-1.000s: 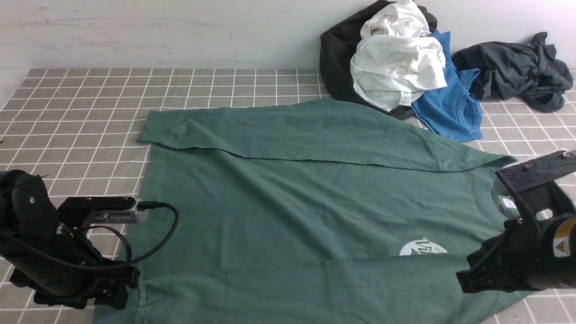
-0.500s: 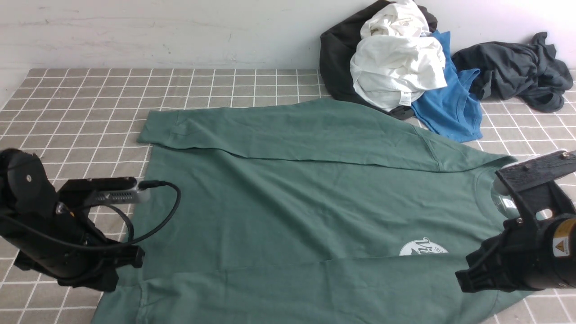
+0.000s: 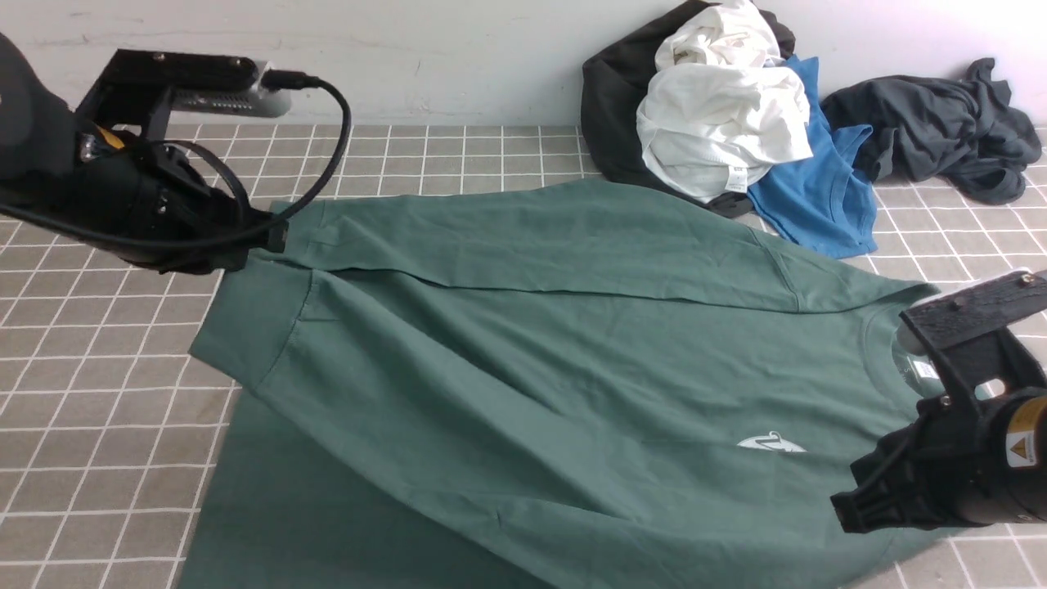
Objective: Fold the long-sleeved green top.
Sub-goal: Use the left arm to drag and place the cuff at the centered position on the left edge of the fabric, then use the left arm to clamp the cuff farthest from it
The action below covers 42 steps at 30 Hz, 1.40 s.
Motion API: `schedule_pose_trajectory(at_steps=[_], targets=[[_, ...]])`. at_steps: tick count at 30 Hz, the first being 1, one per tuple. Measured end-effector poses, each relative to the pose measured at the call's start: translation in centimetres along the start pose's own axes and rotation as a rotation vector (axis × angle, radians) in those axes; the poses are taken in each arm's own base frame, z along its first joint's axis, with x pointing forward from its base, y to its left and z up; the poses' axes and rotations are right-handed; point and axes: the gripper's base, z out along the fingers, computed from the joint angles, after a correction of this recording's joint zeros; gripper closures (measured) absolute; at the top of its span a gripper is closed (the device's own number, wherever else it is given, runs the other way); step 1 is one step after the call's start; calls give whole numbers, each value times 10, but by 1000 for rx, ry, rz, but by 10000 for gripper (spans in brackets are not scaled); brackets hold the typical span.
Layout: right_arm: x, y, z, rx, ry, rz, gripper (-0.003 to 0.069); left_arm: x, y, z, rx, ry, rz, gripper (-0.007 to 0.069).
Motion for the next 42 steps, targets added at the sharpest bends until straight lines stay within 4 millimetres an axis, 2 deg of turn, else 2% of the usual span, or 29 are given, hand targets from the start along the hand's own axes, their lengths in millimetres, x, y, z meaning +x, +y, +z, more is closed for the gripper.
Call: schedule_pose_trajectory(at_steps=[4, 6, 7, 9, 10, 14, 15, 16, 18, 20, 21, 24, 26, 28, 29, 33, 34, 36, 39, 42], targets=[[0, 0, 0, 0, 0, 0, 669, -4, 5, 29, -13, 40, 5, 630], [0, 0, 0, 0, -2, 0, 669, -3, 12, 66, -24, 136, 14, 613], [0, 0, 0, 0, -2, 0, 669, -3, 13, 69, -25, 144, 11, 613], [0, 0, 0, 0, -4, 0, 669, -9, 21, 88, -33, 198, 0, 571], [0, 0, 0, 0, -5, 0, 669, -12, 28, 100, -38, 224, -14, 527], [-1, 0, 0, -1, -12, 0, 669, -41, 51, 120, -66, 185, -75, 367], [-1, 0, 0, -1, -12, 0, 669, -40, 52, 122, -67, 191, -81, 358], [-2, 0, 0, -1, -17, 0, 669, -50, 61, 130, -79, 165, -118, 302], [-2, 0, 1, -1, -15, 0, 669, -62, 74, 145, -93, 134, -173, 246], [-2, 0, 2, -1, -11, 0, 669, -67, 80, 155, -100, 122, -199, 228], [-1, 0, 4, -1, -5, 0, 669, -71, 88, 173, -105, 112, -221, 217], [-2, 0, 5, -1, -1, -1, 669, -72, 94, 202, -106, 109, -233, 218], [-2, 0, 5, -1, -2, -1, 669, -69, 97, 216, -107, 119, -242, 228], [-2, 0, 5, -1, -3, -1, 669, -66, 101, 234, -108, 146, -256, 270], [-2, 0, 5, 1, -5, -4, 669, -70, 101, 234, -108, 141, -257, 290], [-2, -1, 5, 9, -7, -20, 669, -75, 102, 231, -118, 184, -239, 451], [-2, -1, 5, 9, -7, -20, 669, -74, 102, 231, -119, 193, -238, 461], [-2, -1, 5, 10, -10, -23, 669, -82, 102, 219, -134, 216, -210, 583], [-2, -1, 5, 11, -10, -24, 669, -92, 99, 201, -134, 248, -181, 622], [-2, -1, 5, 11, -10, -24, 669, -109, 92, 168, -132, 251, -122, 632]])
